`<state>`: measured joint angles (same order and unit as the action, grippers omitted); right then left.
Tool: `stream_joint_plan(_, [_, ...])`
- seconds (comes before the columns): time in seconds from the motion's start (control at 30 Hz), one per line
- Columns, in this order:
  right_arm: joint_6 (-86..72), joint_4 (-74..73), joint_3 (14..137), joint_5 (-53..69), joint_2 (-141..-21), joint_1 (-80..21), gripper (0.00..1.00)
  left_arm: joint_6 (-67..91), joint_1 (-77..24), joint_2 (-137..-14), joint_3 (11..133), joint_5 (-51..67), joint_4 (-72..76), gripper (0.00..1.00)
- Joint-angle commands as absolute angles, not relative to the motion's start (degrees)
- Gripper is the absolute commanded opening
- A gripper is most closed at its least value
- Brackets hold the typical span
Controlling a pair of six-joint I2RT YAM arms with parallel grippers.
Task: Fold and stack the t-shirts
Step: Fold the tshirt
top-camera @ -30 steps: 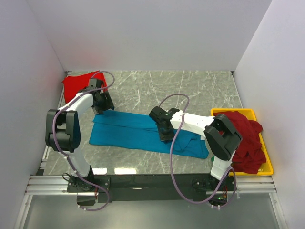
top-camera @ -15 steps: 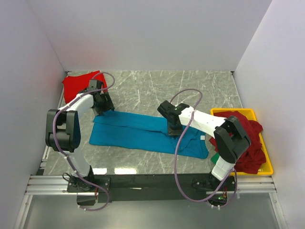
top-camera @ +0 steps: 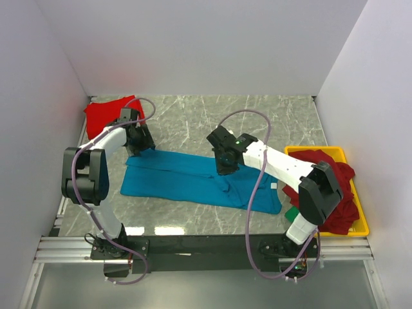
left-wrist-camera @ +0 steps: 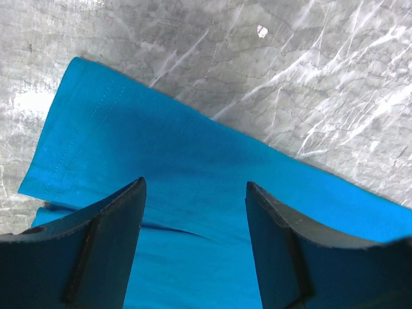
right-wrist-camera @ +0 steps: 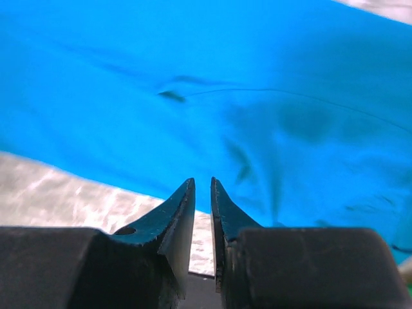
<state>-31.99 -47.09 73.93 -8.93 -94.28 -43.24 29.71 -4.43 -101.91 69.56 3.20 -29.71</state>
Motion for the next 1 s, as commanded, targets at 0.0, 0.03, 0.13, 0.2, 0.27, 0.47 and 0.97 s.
stream_joint_plan(0.0, [-28.0,-43.0,75.3,-2.0,-94.3,-44.1,0.23,30.1,-4.5,-102.1,69.8,3.9,-28.6,0.69])
stream_joint_plan(0.03, [-27.3,-42.8,75.6,-1.3,-95.0,-44.6,0.23,30.1,-4.5,-102.1,69.8,3.9,-28.6,0.69])
stream_joint_plan(0.13, [-27.2,-42.5,75.5,-0.3,-97.8,-45.1,0.23,30.1,-4.5,-102.3,69.7,3.8,-28.6,0.69])
stream_joint_plan(0.2, [-27.5,-43.1,75.4,-0.5,-100.0,-45.1,0.23,30.1,-4.5,-102.5,70.0,3.9,-28.8,0.69])
stream_joint_plan(0.27, [-27.5,-43.9,75.5,-1.0,-101.8,-45.1,0.24,30.0,-4.4,-102.5,70.0,3.9,-28.9,0.69])
stream_joint_plan(0.47, [-28.7,-44.2,74.5,-2.0,-103.5,-45.0,0.24,29.9,-4.4,-102.7,70.1,3.8,-28.9,0.69])
stream_joint_plan(0.97, [-32.3,-45.7,71.5,-4.7,-105.3,-44.8,0.27,29.9,-4.4,-102.9,70.1,3.8,-29.1,0.69])
